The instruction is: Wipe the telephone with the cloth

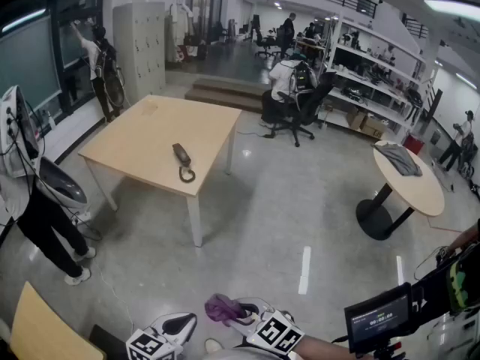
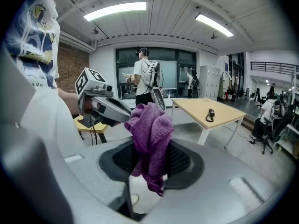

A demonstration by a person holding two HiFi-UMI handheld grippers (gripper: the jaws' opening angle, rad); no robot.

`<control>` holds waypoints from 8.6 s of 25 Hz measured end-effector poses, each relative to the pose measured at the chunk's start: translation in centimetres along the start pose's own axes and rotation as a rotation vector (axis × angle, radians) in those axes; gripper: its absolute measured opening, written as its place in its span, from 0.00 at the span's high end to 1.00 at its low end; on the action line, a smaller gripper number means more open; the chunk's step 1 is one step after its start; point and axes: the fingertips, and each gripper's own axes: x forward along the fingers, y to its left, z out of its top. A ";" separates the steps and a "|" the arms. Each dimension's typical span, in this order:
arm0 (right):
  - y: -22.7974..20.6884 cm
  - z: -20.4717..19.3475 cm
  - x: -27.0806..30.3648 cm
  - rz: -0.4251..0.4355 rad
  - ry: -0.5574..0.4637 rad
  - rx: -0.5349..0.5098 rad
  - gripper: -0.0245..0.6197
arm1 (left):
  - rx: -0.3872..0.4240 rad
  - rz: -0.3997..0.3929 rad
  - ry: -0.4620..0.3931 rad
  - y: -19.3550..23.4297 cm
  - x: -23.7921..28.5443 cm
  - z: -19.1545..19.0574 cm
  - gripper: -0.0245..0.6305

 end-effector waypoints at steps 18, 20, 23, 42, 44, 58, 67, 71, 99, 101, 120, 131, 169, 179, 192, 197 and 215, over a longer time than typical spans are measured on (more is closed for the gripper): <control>-3.0 -0.4 -0.7 0.018 -0.009 0.024 0.75 | -0.018 0.048 0.011 0.5 1.7 0.4 0.96; -3.7 -0.4 -0.8 0.027 -0.016 0.028 0.75 | -0.020 0.062 0.007 0.7 2.3 0.8 0.96; -5.4 -0.5 -0.7 0.035 -0.022 0.031 0.75 | -0.018 0.077 -0.001 1.5 3.7 1.2 0.96; -20.3 -1.9 -2.3 0.103 -0.048 0.043 0.75 | -0.051 0.255 -0.082 5.0 15.2 10.3 0.96; -21.4 -2.3 -2.6 0.101 -0.045 0.057 0.75 | -0.056 0.262 -0.074 5.0 15.9 10.8 0.96; -29.9 0.3 1.5 0.037 -0.025 0.079 0.75 | -0.041 0.245 -0.074 13.9 20.9 15.5 0.96; -35.8 5.7 7.6 0.011 -0.011 0.055 0.75 | -0.028 0.305 -0.083 23.4 21.5 20.2 0.89; -37.2 8.4 10.8 0.029 -0.022 0.014 0.75 | -0.029 0.348 -0.077 27.2 21.1 21.1 0.88; -50.4 13.0 29.9 0.411 0.097 -0.194 0.75 | -0.274 0.721 0.024 44.6 29.6 19.7 0.70; -50.9 12.6 31.7 0.429 0.124 -0.211 0.75 | -0.297 0.753 0.034 45.6 30.2 19.1 0.67; -52.2 9.7 36.9 0.534 0.233 -0.278 0.75 | -0.364 0.921 0.163 51.3 33.4 15.3 0.50; -52.6 9.9 37.2 0.538 0.233 -0.365 0.75 | -0.441 0.931 0.212 52.6 35.4 13.7 0.45; -56.2 8.7 37.6 0.473 0.331 -0.346 0.75 | -0.445 0.979 0.157 55.4 38.0 15.3 0.47; -57.3 8.0 37.2 0.460 0.346 -0.331 0.75 | -0.438 0.986 0.142 55.8 37.9 15.5 0.56; -57.2 9.8 37.3 0.432 0.291 -0.305 0.75 | -0.287 0.937 0.066 53.9 34.9 19.0 0.58; -57.5 14.0 35.9 0.390 0.206 -0.325 0.75 | -0.229 0.883 0.008 51.8 33.6 22.1 0.58; -40.5 21.2 26.7 0.598 0.113 -0.713 0.75 | -0.080 0.735 -0.055 41.2 28.6 24.5 0.58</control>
